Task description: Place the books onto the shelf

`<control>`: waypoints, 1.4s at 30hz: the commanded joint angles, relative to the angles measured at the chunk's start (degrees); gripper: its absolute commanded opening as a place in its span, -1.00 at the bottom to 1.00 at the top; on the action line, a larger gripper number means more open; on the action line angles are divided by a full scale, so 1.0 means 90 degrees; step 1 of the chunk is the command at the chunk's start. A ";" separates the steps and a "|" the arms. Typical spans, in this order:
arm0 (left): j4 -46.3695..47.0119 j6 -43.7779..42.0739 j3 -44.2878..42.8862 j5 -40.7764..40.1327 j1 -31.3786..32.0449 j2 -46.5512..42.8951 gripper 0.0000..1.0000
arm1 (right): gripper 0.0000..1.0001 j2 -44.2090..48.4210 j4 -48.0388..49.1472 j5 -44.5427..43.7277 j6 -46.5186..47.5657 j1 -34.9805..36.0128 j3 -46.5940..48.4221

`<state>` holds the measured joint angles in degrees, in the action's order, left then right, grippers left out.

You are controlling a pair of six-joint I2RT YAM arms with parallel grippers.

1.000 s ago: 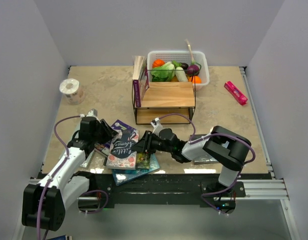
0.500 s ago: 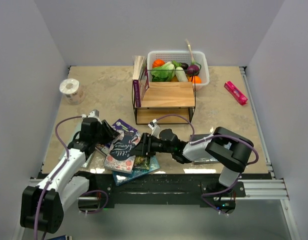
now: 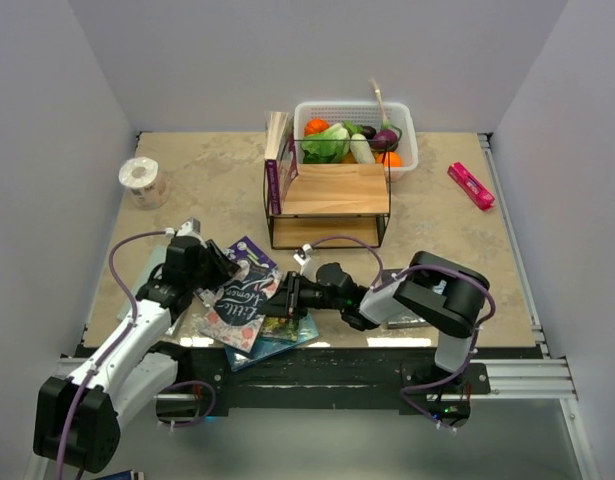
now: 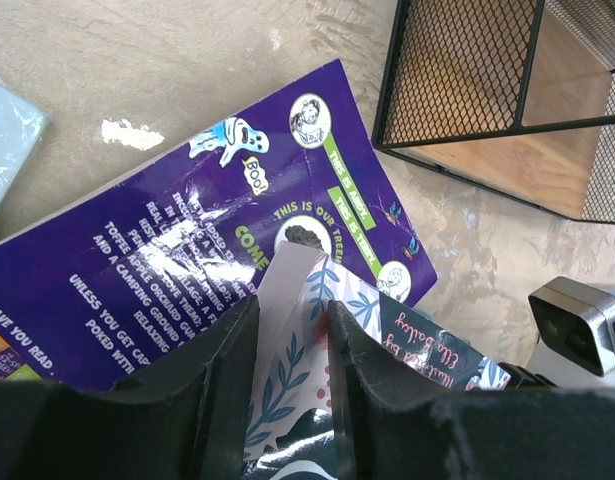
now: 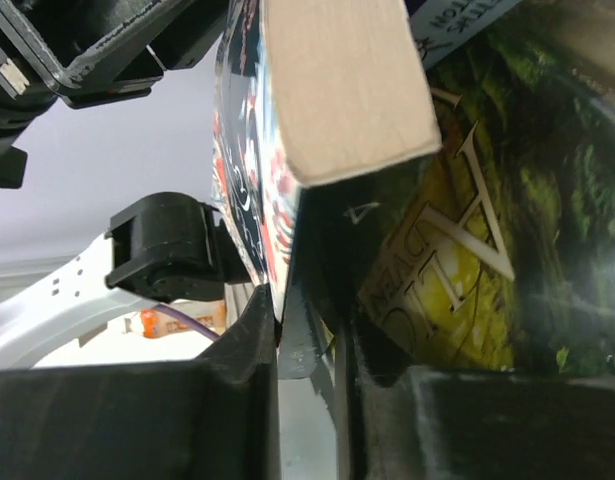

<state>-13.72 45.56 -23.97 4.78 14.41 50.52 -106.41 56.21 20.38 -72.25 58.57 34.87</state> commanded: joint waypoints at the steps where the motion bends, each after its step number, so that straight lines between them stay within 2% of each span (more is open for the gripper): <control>1: -0.1112 0.0036 -0.0305 0.0018 0.0166 -0.0086 -0.26 | -1.00 0.0854 -0.0176 -0.0184 0.0507 0.0172 -0.0222; 3: -0.1394 -0.0033 -0.0744 -0.0149 0.0166 -0.0135 -0.26 | -1.00 0.1703 -0.0890 -0.0272 0.0944 0.0201 -0.0203; 4: -0.1493 -0.0101 -0.0900 -0.0304 0.0166 -0.0154 -0.25 | -1.00 0.2054 -0.1696 -0.0311 0.1083 0.0221 -0.0184; 8: -0.1835 -0.0170 -0.1749 -0.0511 0.0156 -0.0106 -0.23 | -1.00 0.3703 -0.3614 -0.0399 0.1747 0.0241 0.0128; 16: -0.2089 -0.0043 -0.2395 -0.1038 0.0127 -0.0262 -0.18 | -1.00 0.5659 -0.7511 -0.0867 0.2773 0.0231 0.1553; 19: -0.2187 -0.0014 -0.2483 -0.1116 0.0117 -0.0310 -0.18 | -1.00 0.6295 -0.8790 -0.1647 0.3027 0.0231 0.2421; 21: -0.2197 0.0016 -0.2464 -0.1165 0.0117 -0.0350 -0.18 | -1.00 0.6442 -0.9822 -0.2642 0.3222 0.0231 0.3287; 23: -0.2187 0.0045 -0.2435 -0.1195 0.0117 -0.0408 -0.18 | -1.00 0.6404 -1.0324 -0.3365 0.3446 0.0241 0.3867; 24: -0.2197 0.0064 -0.2435 -0.1243 0.0117 -0.0409 -0.18 | -1.00 0.6345 -1.0675 -0.4142 0.3583 0.0241 0.4333; 26: -0.2187 0.0094 -0.2435 -0.1273 0.0117 -0.0409 -0.18 | -1.00 0.6121 -1.0786 -0.4771 0.3720 0.0231 0.4688; 30: -0.2187 0.0104 -0.2513 -0.1331 0.0117 -0.0302 -0.18 | -1.00 0.5429 -1.0571 -0.6692 0.3984 0.0241 0.5361; 34: -0.2187 0.0075 -0.2708 -0.1361 0.0117 -0.0145 -0.18 | -1.00 0.4648 -1.0074 -0.8051 0.4579 0.0231 0.5763; 38: -0.2168 0.0035 -0.2845 -0.1478 0.0117 -0.0008 -0.18 | -1.00 0.4012 -0.9450 -0.8845 0.5321 0.0231 0.6047; 42: -0.2041 -0.0052 -0.2923 -0.1585 0.0107 0.0148 -0.18 | -1.00 0.3514 -0.8086 -0.9324 0.6375 0.0231 0.5989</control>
<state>-34.17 45.69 -47.44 -7.20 15.77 50.85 -74.76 -34.28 -51.70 -25.45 60.60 85.95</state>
